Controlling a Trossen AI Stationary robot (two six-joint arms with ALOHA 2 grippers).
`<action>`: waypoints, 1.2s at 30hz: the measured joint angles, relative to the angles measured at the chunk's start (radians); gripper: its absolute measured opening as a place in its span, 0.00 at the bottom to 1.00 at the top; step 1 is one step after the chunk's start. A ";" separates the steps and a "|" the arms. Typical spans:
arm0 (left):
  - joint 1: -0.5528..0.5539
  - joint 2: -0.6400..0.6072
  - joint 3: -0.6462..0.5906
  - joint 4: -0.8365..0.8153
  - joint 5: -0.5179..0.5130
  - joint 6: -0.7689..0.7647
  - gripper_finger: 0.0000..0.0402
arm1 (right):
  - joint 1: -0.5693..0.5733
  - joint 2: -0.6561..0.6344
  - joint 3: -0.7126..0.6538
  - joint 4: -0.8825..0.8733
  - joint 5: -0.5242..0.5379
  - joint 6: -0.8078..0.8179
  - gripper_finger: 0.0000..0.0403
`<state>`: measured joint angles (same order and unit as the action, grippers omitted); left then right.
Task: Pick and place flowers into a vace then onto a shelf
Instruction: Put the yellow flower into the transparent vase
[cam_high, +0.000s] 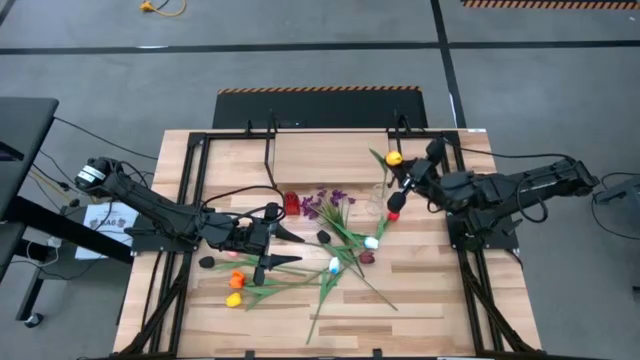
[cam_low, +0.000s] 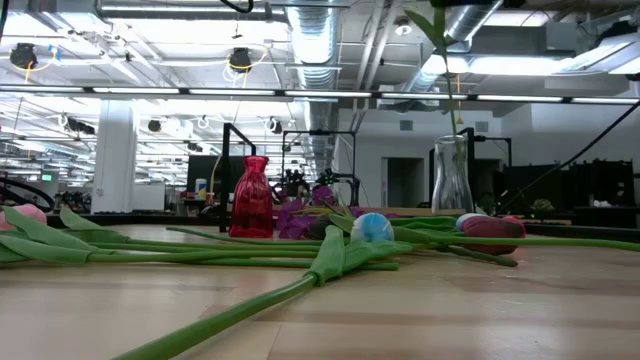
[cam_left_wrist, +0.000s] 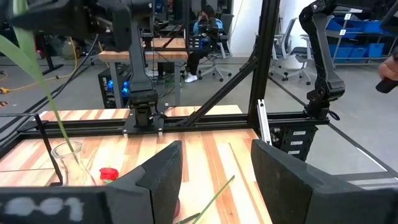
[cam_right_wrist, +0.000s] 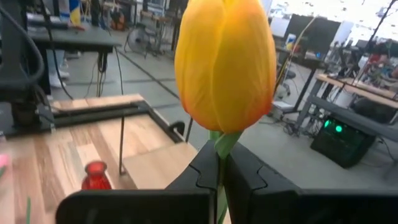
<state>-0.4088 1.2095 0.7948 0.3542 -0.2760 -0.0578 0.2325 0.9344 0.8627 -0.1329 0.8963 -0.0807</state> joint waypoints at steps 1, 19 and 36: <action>0.000 0.000 0.000 0.000 0.000 0.000 0.45 | -0.001 0.000 0.000 -0.024 0.000 0.014 0.01; 0.000 0.000 0.000 0.000 0.000 0.000 0.45 | -0.022 0.002 0.000 -0.281 -0.074 0.215 0.01; 0.000 0.001 0.000 -0.007 0.000 0.001 0.45 | -0.012 0.002 0.000 -0.409 -0.145 0.276 0.39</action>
<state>-0.4090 1.2102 0.7948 0.3475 -0.2760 -0.0570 0.2205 0.9363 0.8627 -0.5414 0.7517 0.1950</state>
